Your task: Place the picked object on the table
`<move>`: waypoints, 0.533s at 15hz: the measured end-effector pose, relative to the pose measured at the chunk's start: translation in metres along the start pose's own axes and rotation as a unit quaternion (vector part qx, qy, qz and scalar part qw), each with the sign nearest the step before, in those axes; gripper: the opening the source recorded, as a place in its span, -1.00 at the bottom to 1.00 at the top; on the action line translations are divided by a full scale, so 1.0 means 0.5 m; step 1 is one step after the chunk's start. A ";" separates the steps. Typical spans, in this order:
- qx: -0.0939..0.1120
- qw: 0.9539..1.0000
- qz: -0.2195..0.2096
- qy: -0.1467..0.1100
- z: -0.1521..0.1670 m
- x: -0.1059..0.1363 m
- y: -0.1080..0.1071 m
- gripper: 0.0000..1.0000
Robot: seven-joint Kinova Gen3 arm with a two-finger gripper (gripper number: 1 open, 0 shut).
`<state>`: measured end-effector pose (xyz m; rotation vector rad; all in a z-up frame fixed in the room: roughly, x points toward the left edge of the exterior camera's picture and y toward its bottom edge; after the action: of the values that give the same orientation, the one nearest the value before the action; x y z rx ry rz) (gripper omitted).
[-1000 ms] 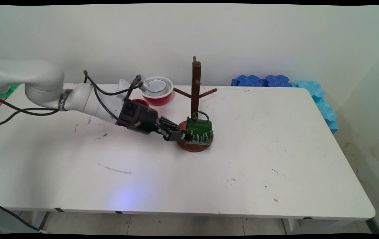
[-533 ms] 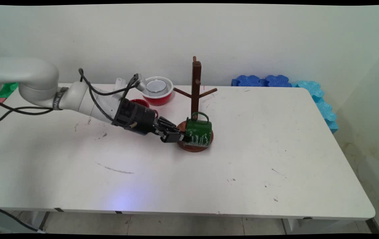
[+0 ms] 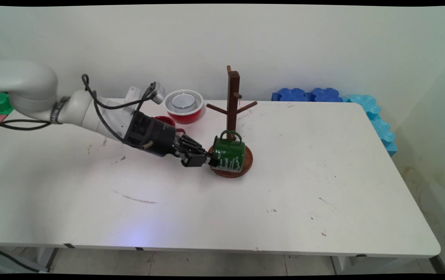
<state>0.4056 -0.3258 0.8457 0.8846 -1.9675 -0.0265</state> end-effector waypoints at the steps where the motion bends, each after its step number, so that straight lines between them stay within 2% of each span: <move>1: 0.000 1.000 0.002 -0.001 -0.004 0.001 0.002 -1.00; 8: -0.004 1.000 0.022 -0.020 -0.053 0.000 0.025 -1.00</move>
<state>0.4187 -0.3080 0.8647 0.8414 -2.0213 -0.0273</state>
